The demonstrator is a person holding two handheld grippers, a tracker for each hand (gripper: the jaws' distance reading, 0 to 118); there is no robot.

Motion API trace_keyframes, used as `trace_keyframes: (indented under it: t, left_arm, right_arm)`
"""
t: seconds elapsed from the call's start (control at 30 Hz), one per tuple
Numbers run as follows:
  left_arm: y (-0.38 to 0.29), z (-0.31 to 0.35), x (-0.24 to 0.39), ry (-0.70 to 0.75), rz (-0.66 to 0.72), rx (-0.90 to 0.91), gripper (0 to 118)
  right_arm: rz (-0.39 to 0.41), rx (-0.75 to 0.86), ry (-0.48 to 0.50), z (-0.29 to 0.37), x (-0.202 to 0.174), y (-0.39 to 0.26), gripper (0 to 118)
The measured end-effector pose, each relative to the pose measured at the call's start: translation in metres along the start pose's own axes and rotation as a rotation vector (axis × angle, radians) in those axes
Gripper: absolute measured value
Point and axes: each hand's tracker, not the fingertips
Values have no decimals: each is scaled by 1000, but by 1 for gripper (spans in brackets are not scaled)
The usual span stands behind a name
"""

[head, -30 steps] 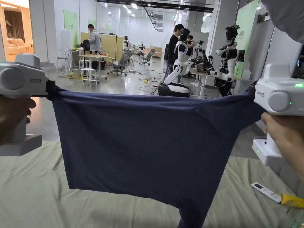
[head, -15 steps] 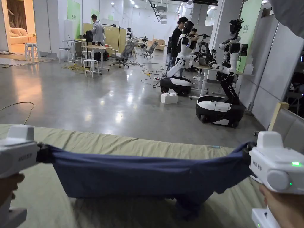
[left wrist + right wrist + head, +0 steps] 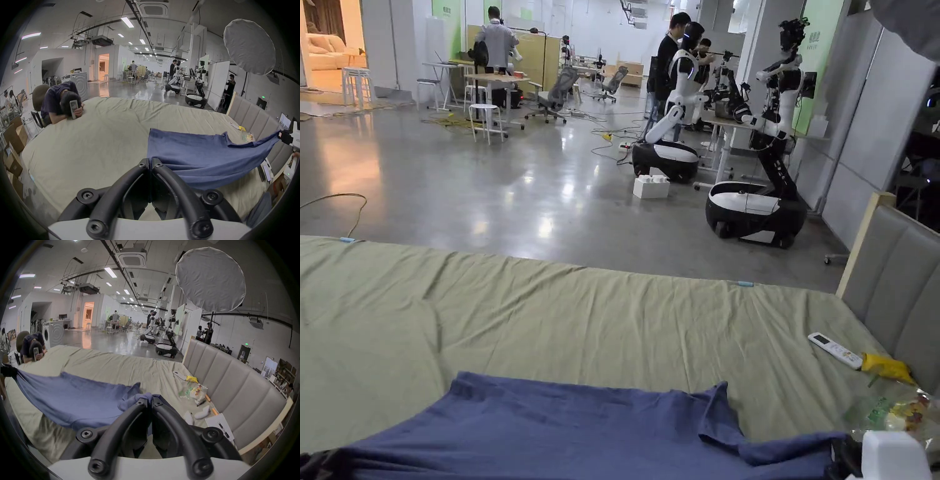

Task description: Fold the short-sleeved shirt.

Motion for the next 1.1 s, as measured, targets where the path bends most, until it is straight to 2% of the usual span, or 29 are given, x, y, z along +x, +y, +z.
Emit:
trace_keyframes:
  t: [0.03, 0.2, 0.37, 0.43, 0.47, 0.5, 0.6, 0.67, 0.87, 0.9, 0.93, 0.97, 1.0, 1.03, 1.07, 1.1]
  left_arm:
    - [-6, 7, -1, 1, 2, -4, 3]
    - [-31, 28, -6, 4, 7, -59, 3]
    - [-56, 29, -5, 6, -36, -181, 3]
    - [-68, 21, -3, 9, -37, -230, 3]
    - [-76, 15, -3, 2, -35, -269, 3]
    - [-82, 8, -3, 5, -33, -296, 3]
    - [-102, -20, -8, 9, -7, -378, 3]
    - [-110, -36, -11, 19, -4, -411, 3]
    - [-123, -61, -8, 39, 8, -483, 3]
    - [-123, -63, -8, 43, 5, -487, 5]
    - [-122, -65, -9, 44, 2, -493, 12]
    - [-121, -64, -8, 49, 0, -493, 28]
    - [-119, -63, -6, 60, -4, -486, 43]
    - [-116, -60, -3, 67, -10, -468, 57]
    - [-111, -58, -1, 70, -16, -444, 64]
    - [-105, -57, 1, 76, -22, -413, 64]
  right_arm:
    - [35, 4, -19, 9, -1, -4, 4]
    - [19, -98, -16, 34, -7, -34, 4]
    - [41, -218, -9, 39, -16, -68, 4]
    - [42, -285, 6, 32, -19, -85, 4]
    - [7, -333, 25, 27, -21, -95, 4]
    - [8, -334, -2, 23, -22, -103, 4]
    - [36, -456, 28, 1, -28, -128, 4]
    - [19, -490, 32, -9, -32, -141, 4]
    - [33, -571, 34, -33, -37, -164, 6]
    - [28, -575, 33, -34, -38, -165, 9]
    - [25, -574, 32, -34, -38, -164, 21]
    - [23, -568, 28, -31, -39, -161, 55]
    - [23, -554, 17, -31, -40, -158, 68]
    - [18, -532, 10, -30, -40, -155, 72]
    - [-10, -482, 12, -28, -39, -150, 72]
    - [-25, -444, 13, -25, -41, -143, 72]
